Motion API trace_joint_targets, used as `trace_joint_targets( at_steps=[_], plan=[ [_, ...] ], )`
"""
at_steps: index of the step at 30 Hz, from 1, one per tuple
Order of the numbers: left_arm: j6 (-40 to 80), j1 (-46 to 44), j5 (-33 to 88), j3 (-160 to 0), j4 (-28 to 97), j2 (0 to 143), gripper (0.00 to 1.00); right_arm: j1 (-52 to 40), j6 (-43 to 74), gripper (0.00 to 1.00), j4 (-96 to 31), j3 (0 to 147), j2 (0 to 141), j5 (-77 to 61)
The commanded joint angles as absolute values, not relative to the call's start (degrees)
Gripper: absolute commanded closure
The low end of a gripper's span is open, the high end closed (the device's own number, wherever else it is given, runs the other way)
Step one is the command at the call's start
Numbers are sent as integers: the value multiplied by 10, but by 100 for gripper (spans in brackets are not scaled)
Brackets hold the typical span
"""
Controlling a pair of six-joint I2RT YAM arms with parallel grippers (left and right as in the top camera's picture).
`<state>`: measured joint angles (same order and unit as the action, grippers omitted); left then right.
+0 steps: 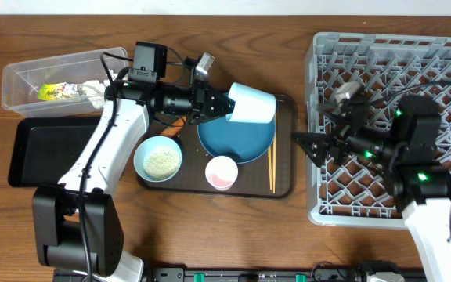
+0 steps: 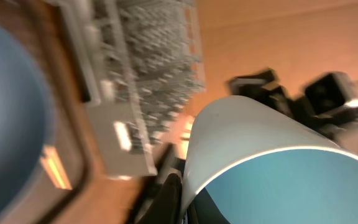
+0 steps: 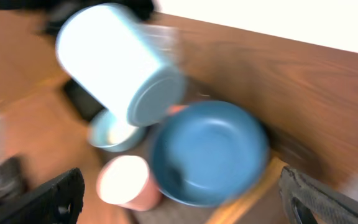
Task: Sort waste into correct bins and load items into the dishwasher rack
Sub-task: 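Grasp the light-blue cup with the left gripper and lift it, then hand the light-blue cup from the left gripper to the right gripper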
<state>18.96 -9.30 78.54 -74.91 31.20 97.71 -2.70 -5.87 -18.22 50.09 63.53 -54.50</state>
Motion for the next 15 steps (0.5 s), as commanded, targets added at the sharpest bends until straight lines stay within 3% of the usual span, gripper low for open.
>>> trace_joint_targets(
  at_steps=[1,6,15],
  plan=[
    [214,-100,894,-750,314,981,94,-30,-91,1,-142,512,670,-761],
    [214,-121,894,-750,315,981,94,-30,-91,1,-99,512,707,-820],
    [214,-174,890,-750,315,981,94,-30,-91,1,-96,512,712,-796]
  ],
)
